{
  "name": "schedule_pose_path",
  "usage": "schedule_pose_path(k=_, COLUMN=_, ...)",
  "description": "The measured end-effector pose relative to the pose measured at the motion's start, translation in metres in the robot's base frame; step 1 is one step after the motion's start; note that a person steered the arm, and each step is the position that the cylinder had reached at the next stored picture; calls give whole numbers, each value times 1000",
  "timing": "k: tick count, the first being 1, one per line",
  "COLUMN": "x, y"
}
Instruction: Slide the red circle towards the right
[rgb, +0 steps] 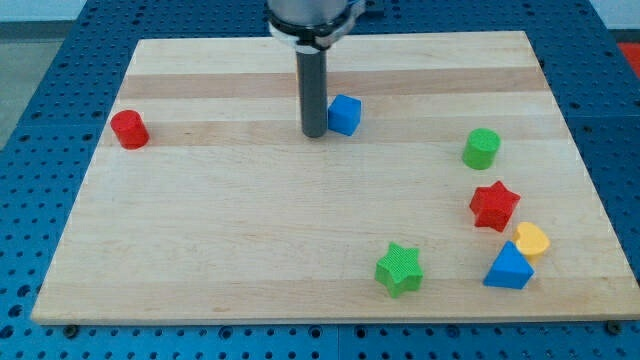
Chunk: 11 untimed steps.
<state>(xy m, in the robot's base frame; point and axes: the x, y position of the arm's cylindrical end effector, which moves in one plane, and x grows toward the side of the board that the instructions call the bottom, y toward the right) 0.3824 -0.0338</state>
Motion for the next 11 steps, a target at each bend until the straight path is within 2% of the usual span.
schedule_pose_path(k=1, x=-5, y=73)
schedule_pose_path(k=2, x=-18, y=78)
schedule_pose_path(k=3, x=33, y=55)
schedule_pose_path(k=4, x=37, y=-1)
schedule_pose_path(k=5, x=37, y=-81)
schedule_pose_path(k=9, x=32, y=-82)
schedule_pose_path(k=10, x=61, y=-114)
schedule_pose_path(k=11, x=98, y=-229)
